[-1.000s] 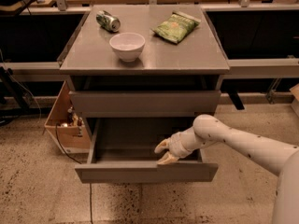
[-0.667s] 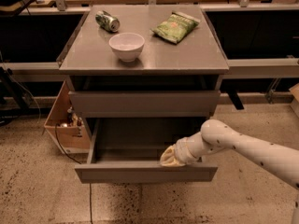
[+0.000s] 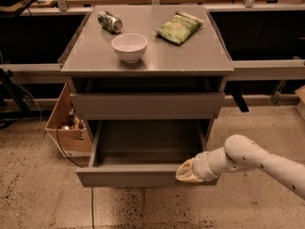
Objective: Close middle drawer
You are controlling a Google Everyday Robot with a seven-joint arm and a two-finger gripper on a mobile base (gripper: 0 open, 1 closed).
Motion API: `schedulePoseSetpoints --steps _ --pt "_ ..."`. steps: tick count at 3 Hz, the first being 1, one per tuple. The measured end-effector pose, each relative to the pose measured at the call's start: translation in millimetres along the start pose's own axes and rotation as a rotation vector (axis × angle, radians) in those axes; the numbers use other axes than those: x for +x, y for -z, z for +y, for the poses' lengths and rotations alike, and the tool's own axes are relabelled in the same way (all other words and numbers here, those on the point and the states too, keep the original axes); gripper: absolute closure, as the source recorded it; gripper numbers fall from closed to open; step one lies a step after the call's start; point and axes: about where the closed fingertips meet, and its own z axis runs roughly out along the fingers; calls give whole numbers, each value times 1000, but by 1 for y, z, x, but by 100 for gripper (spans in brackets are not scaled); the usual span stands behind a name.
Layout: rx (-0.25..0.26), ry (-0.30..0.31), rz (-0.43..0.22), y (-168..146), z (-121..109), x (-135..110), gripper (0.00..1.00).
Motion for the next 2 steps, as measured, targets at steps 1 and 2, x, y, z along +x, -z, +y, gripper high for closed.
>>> schedulePoseSetpoints --steps 1,2 --pt "40 -31 -91 2 4 18 100" --pt "17 -71 -174 -27 11 46 100"
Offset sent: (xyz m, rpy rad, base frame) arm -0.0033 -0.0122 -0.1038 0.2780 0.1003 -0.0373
